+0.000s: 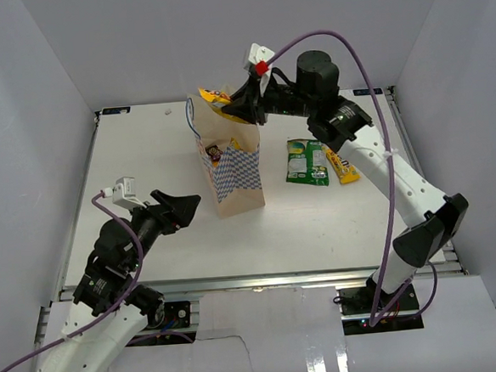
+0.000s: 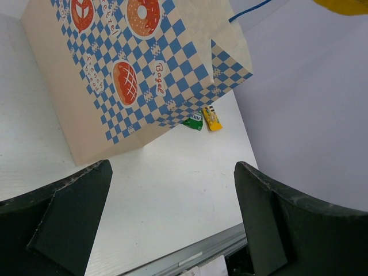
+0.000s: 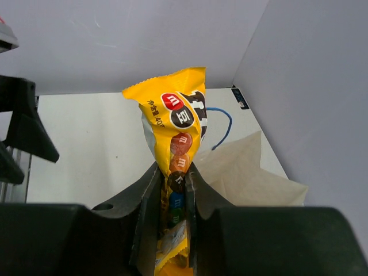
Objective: Place the snacks into the paper bag
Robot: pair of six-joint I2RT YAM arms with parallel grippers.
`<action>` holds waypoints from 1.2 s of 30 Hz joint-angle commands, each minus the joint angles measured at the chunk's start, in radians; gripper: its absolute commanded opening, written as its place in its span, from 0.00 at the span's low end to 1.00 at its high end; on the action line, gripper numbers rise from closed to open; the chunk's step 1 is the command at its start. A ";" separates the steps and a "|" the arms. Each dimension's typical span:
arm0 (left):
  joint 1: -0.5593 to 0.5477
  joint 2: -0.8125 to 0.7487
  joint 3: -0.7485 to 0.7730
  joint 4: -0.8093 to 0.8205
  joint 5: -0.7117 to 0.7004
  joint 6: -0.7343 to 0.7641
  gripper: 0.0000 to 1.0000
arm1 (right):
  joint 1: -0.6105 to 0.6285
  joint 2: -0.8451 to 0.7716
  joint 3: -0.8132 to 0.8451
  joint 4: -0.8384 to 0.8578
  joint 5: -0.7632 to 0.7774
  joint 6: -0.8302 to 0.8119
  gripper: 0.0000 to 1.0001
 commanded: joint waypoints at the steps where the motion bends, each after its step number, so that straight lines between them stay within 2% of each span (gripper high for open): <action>1: -0.001 -0.021 -0.009 0.018 0.020 -0.031 0.98 | 0.041 0.082 0.053 0.091 0.148 0.045 0.08; 6: -0.001 -0.029 -0.012 0.014 0.032 -0.040 0.98 | 0.068 0.168 0.107 0.133 0.304 0.063 0.08; 12: -0.001 -0.035 -0.024 0.011 0.032 -0.056 0.98 | 0.074 0.181 0.029 0.148 0.406 0.031 0.13; 15: -0.001 -0.035 -0.029 0.011 0.028 -0.059 0.98 | 0.074 0.156 -0.007 0.142 0.406 0.007 0.29; 16: -0.001 -0.034 -0.027 0.011 0.026 -0.059 0.98 | 0.074 0.152 -0.011 0.139 0.410 0.005 0.39; 21: -0.001 -0.018 -0.026 0.012 0.031 -0.056 0.98 | 0.074 0.086 0.007 0.098 0.378 -0.013 0.54; 24: -0.001 -0.011 -0.027 0.015 0.037 -0.056 0.98 | 0.074 0.027 0.006 0.050 0.300 -0.038 0.63; 28: -0.001 -0.017 -0.035 0.015 0.040 -0.062 0.98 | 0.067 -0.101 -0.060 -0.056 0.153 -0.173 0.78; 31: -0.001 -0.031 -0.044 0.015 0.031 -0.080 0.98 | -0.011 -0.210 -0.184 -0.099 0.116 -0.207 0.82; 36: -0.001 -0.037 -0.061 0.018 0.022 -0.102 0.98 | -0.327 -0.313 -0.452 -0.140 0.091 -0.158 0.83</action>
